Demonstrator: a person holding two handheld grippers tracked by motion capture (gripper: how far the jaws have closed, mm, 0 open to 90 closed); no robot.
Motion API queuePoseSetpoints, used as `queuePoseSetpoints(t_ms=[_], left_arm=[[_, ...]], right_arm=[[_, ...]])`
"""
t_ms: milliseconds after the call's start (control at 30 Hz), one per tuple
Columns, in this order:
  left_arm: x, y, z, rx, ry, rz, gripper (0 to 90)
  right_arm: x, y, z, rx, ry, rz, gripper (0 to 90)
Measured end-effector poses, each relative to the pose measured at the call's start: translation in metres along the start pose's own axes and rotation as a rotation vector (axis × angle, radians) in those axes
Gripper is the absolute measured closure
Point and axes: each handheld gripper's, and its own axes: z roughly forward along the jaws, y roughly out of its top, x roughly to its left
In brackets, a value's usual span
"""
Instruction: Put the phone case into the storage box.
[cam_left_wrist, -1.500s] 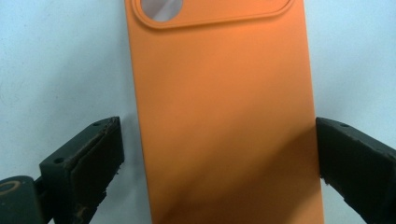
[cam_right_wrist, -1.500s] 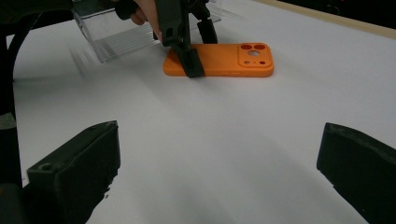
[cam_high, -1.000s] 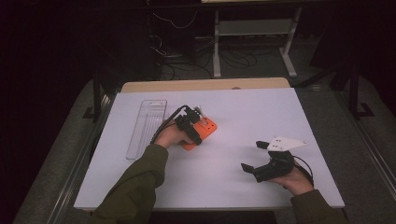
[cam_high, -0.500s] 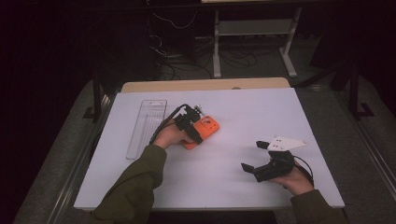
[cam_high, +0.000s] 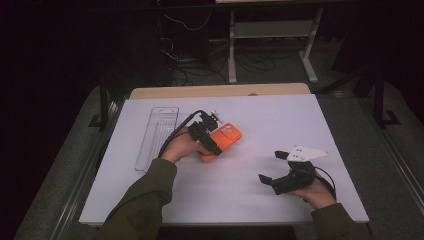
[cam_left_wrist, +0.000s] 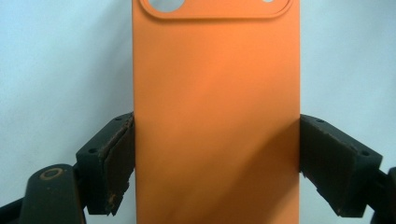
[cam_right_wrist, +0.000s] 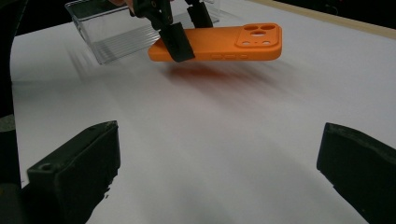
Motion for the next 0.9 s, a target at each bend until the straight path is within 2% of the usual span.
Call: queuePoseSetpoints(t_ms=[400,467,633,833,900], left_arm=[[-0.028,0.000,-0.006,-0.001,-0.014,0.061,16.4],[-0.031,-0.003,-0.006,-0.009,-0.022,0.058,16.4],[-0.035,-0.012,-0.004,0.006,-0.024,0.075,16.4],[-0.037,-0.022,-0.002,-0.022,-0.046,0.054,16.4],[-0.038,-0.023,-0.001,-0.014,-0.054,0.064,16.4]], right_arm=[[0.000,0.000,-0.001,-0.004,-0.006,0.007,0.0],[0.000,0.000,-0.002,-0.006,-0.005,0.010,0.0],[0.000,-0.001,-0.001,0.002,-0.008,0.012,0.0],[-0.001,-0.001,-0.001,-0.001,-0.020,0.012,0.0],[-0.002,-0.001,-0.001,0.004,-0.023,0.021,0.0]])
